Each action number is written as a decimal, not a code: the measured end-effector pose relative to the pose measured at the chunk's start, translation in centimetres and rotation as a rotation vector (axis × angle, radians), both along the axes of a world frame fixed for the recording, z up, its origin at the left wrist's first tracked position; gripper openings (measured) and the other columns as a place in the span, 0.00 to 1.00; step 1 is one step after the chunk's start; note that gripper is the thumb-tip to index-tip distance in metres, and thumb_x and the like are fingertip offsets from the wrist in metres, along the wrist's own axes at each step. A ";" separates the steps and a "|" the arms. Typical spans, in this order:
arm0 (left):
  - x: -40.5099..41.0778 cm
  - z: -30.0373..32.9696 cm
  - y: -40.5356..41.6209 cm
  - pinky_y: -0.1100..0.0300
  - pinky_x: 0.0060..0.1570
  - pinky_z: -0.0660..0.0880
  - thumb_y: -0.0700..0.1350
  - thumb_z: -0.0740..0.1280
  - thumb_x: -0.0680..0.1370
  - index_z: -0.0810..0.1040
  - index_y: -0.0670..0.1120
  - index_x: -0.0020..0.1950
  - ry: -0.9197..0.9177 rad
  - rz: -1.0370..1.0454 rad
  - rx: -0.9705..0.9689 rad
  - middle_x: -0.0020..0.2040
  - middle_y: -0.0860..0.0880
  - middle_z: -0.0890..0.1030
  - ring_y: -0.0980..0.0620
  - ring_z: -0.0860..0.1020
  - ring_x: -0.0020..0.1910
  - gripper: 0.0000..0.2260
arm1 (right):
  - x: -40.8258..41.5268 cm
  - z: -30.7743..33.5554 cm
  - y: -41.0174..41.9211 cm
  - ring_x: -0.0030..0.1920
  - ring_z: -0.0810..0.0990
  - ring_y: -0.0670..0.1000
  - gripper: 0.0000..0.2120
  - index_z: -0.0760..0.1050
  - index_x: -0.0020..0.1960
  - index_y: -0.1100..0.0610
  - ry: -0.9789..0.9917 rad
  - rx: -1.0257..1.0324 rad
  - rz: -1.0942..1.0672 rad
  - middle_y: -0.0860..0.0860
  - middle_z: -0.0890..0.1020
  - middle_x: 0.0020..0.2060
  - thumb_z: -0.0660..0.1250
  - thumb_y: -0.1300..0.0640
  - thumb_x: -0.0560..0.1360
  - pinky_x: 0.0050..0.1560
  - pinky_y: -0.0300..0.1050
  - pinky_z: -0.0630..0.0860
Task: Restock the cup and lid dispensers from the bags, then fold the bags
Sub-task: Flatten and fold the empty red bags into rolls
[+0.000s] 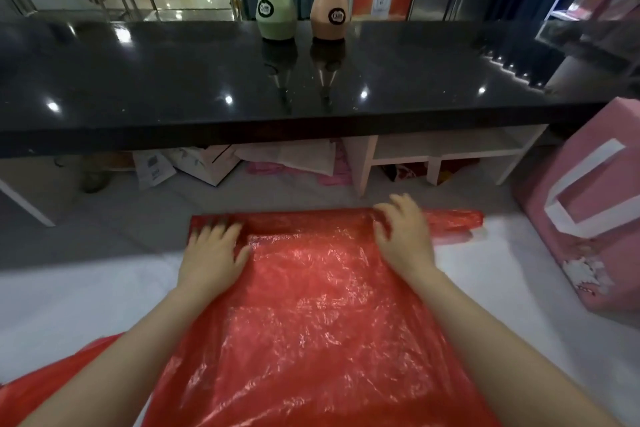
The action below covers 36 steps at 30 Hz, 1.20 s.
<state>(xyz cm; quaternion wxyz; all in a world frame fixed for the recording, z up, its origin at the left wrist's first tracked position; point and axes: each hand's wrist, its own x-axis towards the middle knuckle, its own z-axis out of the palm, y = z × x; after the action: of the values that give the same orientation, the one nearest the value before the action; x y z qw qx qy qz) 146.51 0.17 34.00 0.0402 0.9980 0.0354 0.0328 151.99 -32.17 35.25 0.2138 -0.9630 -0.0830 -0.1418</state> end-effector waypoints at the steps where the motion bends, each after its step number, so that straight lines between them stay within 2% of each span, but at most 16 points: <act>1: -0.2 -0.6 0.1 0.45 0.73 0.53 0.65 0.51 0.76 0.62 0.52 0.75 0.054 -0.014 0.036 0.75 0.45 0.63 0.41 0.59 0.74 0.31 | 0.0 -0.5 0.6 0.76 0.53 0.61 0.22 0.68 0.70 0.49 0.093 -0.128 0.055 0.55 0.63 0.74 0.60 0.45 0.78 0.74 0.59 0.46; 3: -0.7 -1.8 0.8 0.46 0.73 0.44 0.71 0.37 0.70 0.49 0.57 0.78 0.126 -0.021 0.065 0.79 0.48 0.51 0.42 0.49 0.77 0.38 | 0.4 -2.0 0.5 0.76 0.41 0.64 0.30 0.56 0.75 0.41 0.257 -0.328 0.079 0.51 0.50 0.78 0.50 0.33 0.76 0.71 0.63 0.35; 5: -1.1 -2.6 1.6 0.46 0.73 0.40 0.74 0.31 0.66 0.35 0.59 0.75 0.177 -0.023 0.056 0.78 0.50 0.42 0.42 0.42 0.77 0.40 | 0.6 -3.3 -0.6 0.75 0.36 0.66 0.36 0.46 0.76 0.36 0.361 -0.388 0.045 0.50 0.42 0.78 0.44 0.25 0.70 0.70 0.67 0.34; 7: -1.0 -2.6 1.8 0.45 0.73 0.38 0.77 0.27 0.62 0.29 0.59 0.72 0.221 -0.052 0.036 0.76 0.50 0.36 0.40 0.39 0.76 0.42 | 1.0 -3.9 -1.7 0.74 0.35 0.67 0.40 0.40 0.75 0.33 0.418 -0.380 0.001 0.50 0.38 0.78 0.40 0.21 0.66 0.70 0.68 0.35; 9: -0.6 -2.4 1.6 0.45 0.73 0.36 0.78 0.24 0.59 0.28 0.59 0.71 0.250 -0.086 0.047 0.75 0.50 0.34 0.38 0.38 0.76 0.44 | 1.5 -3.9 -2.3 0.74 0.35 0.66 0.41 0.38 0.74 0.32 0.442 -0.376 -0.012 0.50 0.37 0.77 0.38 0.19 0.64 0.71 0.68 0.36; 12: -0.1 -1.6 1.3 0.46 0.73 0.36 0.78 0.25 0.58 0.29 0.58 0.71 0.238 -0.127 0.011 0.74 0.49 0.32 0.39 0.37 0.75 0.45 | 2.1 -3.3 -2.6 0.75 0.35 0.66 0.41 0.37 0.74 0.32 0.469 -0.378 -0.003 0.49 0.36 0.77 0.39 0.19 0.64 0.71 0.68 0.36; 16: -0.3 -0.6 1.4 0.47 0.74 0.46 0.74 0.35 0.70 0.41 0.56 0.76 0.055 -0.148 -0.007 0.77 0.49 0.37 0.44 0.39 0.77 0.39 | 1.9 -2.4 -3.1 0.74 0.33 0.64 0.38 0.42 0.76 0.38 0.354 -0.312 -0.052 0.50 0.41 0.78 0.38 0.25 0.70 0.69 0.67 0.32; 20: -1.4 -1.0 1.4 0.53 0.74 0.47 0.74 0.35 0.68 0.44 0.55 0.78 0.158 -0.093 -0.081 0.78 0.44 0.43 0.46 0.44 0.77 0.42 | 0.7 -1.8 -3.4 0.75 0.36 0.65 0.37 0.48 0.78 0.48 0.398 -0.244 -0.127 0.57 0.45 0.78 0.45 0.29 0.75 0.73 0.65 0.37; 24: -2.0 -0.1 0.6 0.54 0.75 0.43 0.76 0.30 0.66 0.45 0.49 0.78 0.143 -0.082 -0.073 0.78 0.42 0.45 0.46 0.44 0.77 0.48 | -1.1 -0.2 -1.4 0.75 0.34 0.61 0.38 0.46 0.78 0.52 0.328 -0.309 0.000 0.57 0.42 0.78 0.48 0.32 0.76 0.73 0.58 0.36; 26: -2.4 1.0 -0.1 0.57 0.74 0.43 0.69 0.43 0.75 0.46 0.46 0.78 0.043 -0.059 -0.138 0.78 0.43 0.47 0.47 0.46 0.77 0.39 | -2.5 0.7 0.6 0.75 0.32 0.60 0.38 0.43 0.78 0.51 0.326 -0.284 0.102 0.55 0.39 0.77 0.51 0.33 0.77 0.72 0.55 0.35; 28: -3.3 2.1 -0.6 0.59 0.72 0.49 0.55 0.56 0.80 0.50 0.45 0.78 -0.004 -0.004 -0.238 0.78 0.45 0.52 0.50 0.51 0.77 0.31 | -4.4 1.2 2.6 0.74 0.31 0.61 0.39 0.41 0.78 0.50 0.390 -0.263 0.183 0.54 0.36 0.77 0.56 0.36 0.77 0.72 0.55 0.36; 30: -4.9 2.8 -0.8 0.57 0.70 0.57 0.47 0.59 0.81 0.56 0.46 0.78 0.004 0.032 -0.313 0.77 0.47 0.58 0.50 0.58 0.76 0.26 | -6.8 1.1 4.0 0.73 0.31 0.63 0.40 0.38 0.78 0.49 0.475 -0.271 0.246 0.53 0.33 0.76 0.58 0.38 0.77 0.72 0.57 0.37; 32: -7.0 2.8 -0.9 0.57 0.69 0.60 0.42 0.59 0.80 0.61 0.47 0.76 0.032 0.023 -0.333 0.76 0.47 0.61 0.49 0.61 0.74 0.24 | -8.8 0.8 4.1 0.73 0.29 0.63 0.40 0.36 0.77 0.46 0.512 -0.282 0.274 0.53 0.31 0.75 0.59 0.40 0.77 0.72 0.59 0.38; 34: -9.3 2.4 -1.0 0.57 0.69 0.60 0.40 0.60 0.80 0.61 0.47 0.76 0.093 0.035 -0.356 0.76 0.46 0.61 0.47 0.63 0.74 0.24 | -10.3 0.5 3.3 0.73 0.28 0.62 0.41 0.36 0.77 0.44 0.514 -0.291 0.270 0.52 0.31 0.75 0.60 0.40 0.77 0.73 0.60 0.40; 36: -11.1 1.5 -1.2 0.56 0.68 0.61 0.42 0.62 0.79 0.57 0.47 0.77 0.134 0.069 -0.407 0.76 0.45 0.61 0.46 0.63 0.73 0.28 | -11.2 0.0 2.1 0.75 0.31 0.59 0.41 0.40 0.77 0.44 0.517 -0.269 0.236 0.50 0.34 0.76 0.61 0.37 0.74 0.75 0.62 0.43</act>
<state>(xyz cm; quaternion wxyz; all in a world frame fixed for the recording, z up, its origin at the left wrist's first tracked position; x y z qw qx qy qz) 135.42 -1.03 35.54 0.2371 0.9675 0.0780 -0.0400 140.80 -30.05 35.22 0.1136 -0.9704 -0.1551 0.1458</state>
